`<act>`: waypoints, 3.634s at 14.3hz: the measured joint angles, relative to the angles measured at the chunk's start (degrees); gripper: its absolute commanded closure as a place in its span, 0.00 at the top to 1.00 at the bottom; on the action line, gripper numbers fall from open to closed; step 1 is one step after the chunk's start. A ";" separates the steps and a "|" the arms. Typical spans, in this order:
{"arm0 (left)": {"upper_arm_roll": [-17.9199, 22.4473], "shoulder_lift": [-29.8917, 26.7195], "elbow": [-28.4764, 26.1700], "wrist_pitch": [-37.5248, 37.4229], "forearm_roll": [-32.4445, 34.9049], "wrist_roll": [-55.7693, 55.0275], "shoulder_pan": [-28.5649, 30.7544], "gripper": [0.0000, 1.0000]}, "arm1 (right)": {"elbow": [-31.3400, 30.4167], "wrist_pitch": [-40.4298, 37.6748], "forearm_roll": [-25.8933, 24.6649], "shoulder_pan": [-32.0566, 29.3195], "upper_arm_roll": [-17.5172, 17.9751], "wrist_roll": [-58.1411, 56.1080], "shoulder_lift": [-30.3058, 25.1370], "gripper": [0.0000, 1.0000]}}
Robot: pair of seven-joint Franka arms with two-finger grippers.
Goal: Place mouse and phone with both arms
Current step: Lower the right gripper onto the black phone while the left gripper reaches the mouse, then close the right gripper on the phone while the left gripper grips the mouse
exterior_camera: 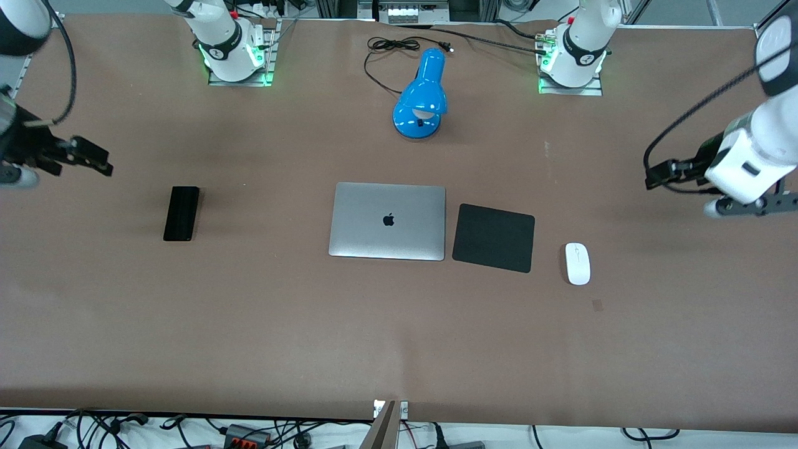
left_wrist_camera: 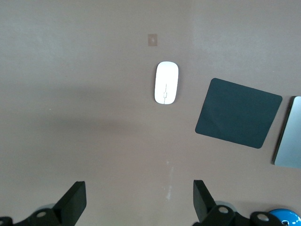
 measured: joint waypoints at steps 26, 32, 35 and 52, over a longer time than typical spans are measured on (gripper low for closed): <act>-0.25 35.21 6.27 20.42 0.01 2.99 -2.41 1.00 | -21.84 36.68 -2.60 -3.85 -0.44 0.00 22.88 1.00; -0.24 36.23 6.29 20.44 0.01 3.01 -2.41 1.00 | -21.85 36.15 -2.60 -3.86 -0.44 0.00 23.72 1.00; -0.24 36.41 6.29 20.45 0.01 3.02 -2.41 1.00 | -21.87 35.85 -2.60 -3.88 -0.43 0.00 23.80 1.00; -0.31 37.30 7.04 20.55 2.74 3.19 -2.43 0.54 | -21.59 34.72 -3.84 -3.89 -0.44 -0.04 25.22 0.61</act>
